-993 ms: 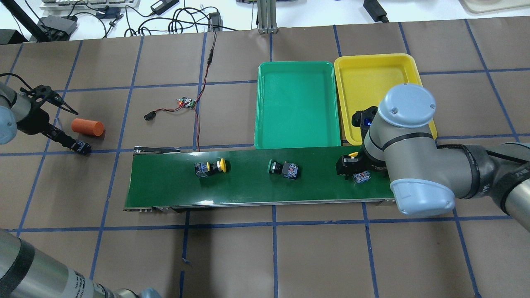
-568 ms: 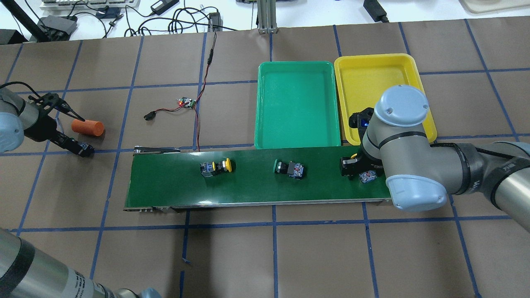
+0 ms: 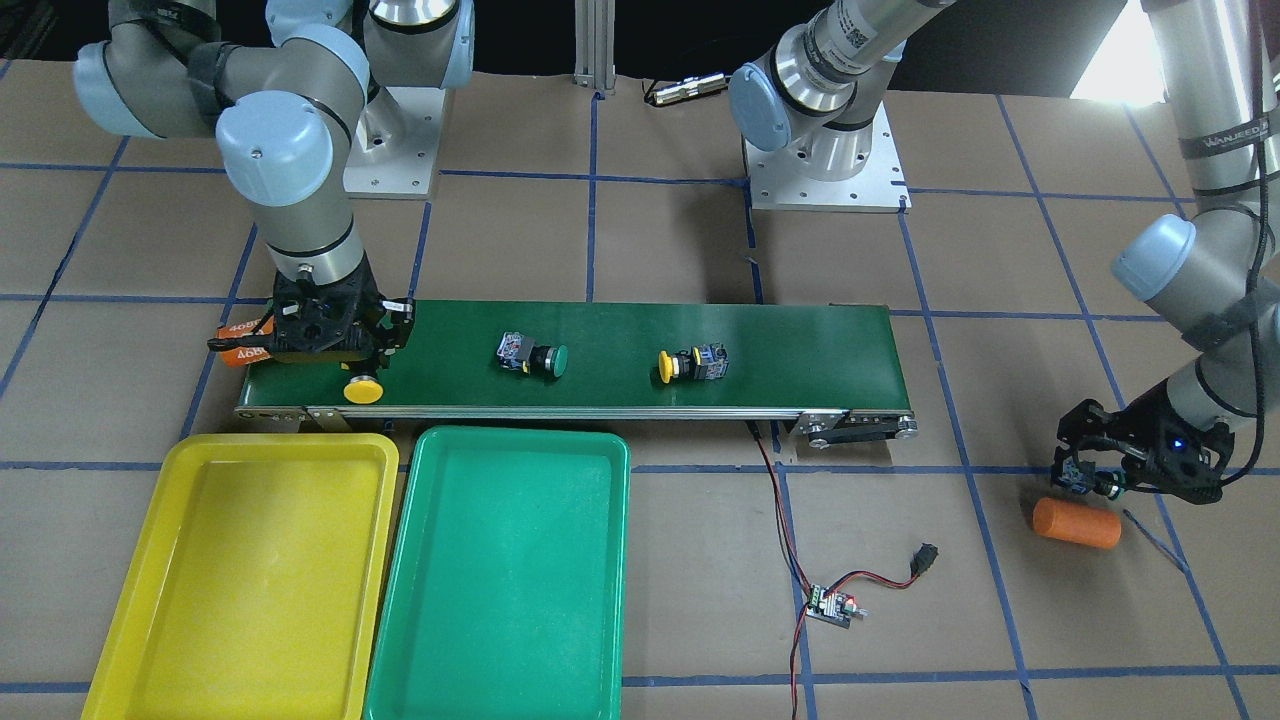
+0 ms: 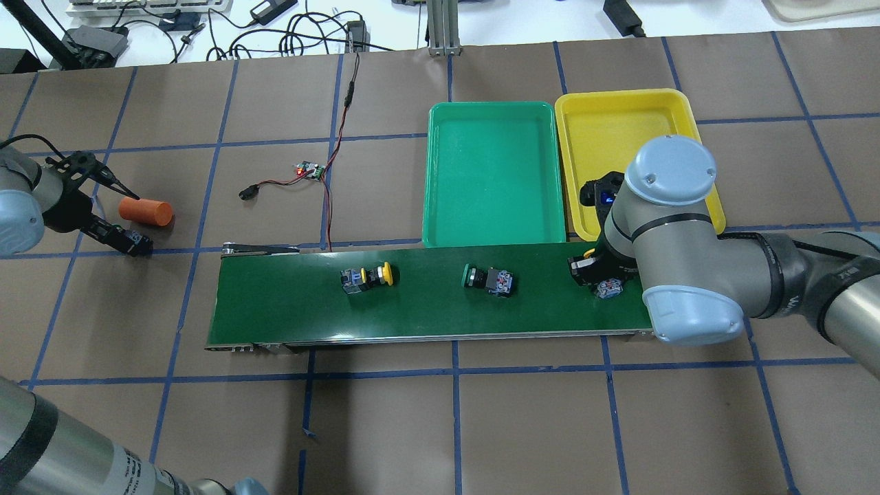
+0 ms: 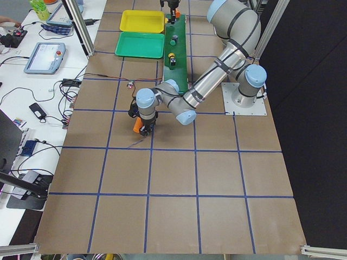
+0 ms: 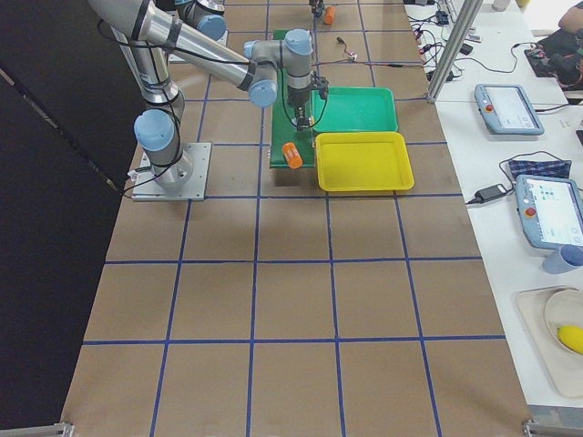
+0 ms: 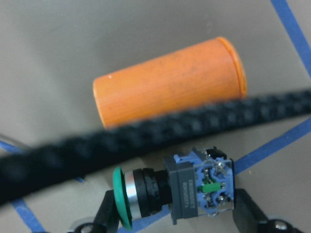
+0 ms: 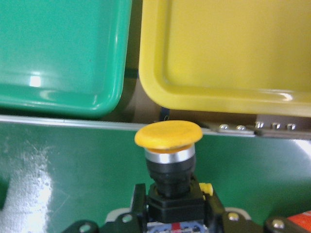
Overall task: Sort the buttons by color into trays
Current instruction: 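Drop the orange cell past the belt end while the left places a switch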
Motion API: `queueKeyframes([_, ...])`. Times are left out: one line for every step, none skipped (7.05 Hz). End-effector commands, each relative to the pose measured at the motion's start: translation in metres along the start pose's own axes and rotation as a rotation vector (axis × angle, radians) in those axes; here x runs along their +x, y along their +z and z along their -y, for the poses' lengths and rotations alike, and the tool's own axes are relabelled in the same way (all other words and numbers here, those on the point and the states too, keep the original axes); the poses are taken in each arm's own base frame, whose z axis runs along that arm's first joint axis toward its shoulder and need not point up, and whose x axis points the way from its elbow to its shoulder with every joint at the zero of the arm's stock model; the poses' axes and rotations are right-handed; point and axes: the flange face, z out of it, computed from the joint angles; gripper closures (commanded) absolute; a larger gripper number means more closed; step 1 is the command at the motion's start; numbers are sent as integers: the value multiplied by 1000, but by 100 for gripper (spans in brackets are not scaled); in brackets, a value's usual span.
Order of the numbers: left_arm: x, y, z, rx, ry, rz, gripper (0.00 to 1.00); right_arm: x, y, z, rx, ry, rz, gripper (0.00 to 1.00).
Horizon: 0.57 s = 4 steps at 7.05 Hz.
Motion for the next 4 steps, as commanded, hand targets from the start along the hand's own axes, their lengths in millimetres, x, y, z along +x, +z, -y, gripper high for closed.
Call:
queueKeyframes([62, -43, 16, -58, -151, -83, 100, 65, -11, 74, -29, 88, 2, 100])
queueKeyframes([97, -60, 17, -76, -235, -111, 100, 95, -12, 108, -62, 124, 7, 100])
queueKeyframes([139, -70, 25, -56, -286, -120, 100, 109, -7, 134, -76, 137, 10, 100])
queueKeyframes([187, -88, 36, -48, -338, -97, 100, 120, 7, 136, -117, 149, 10, 69])
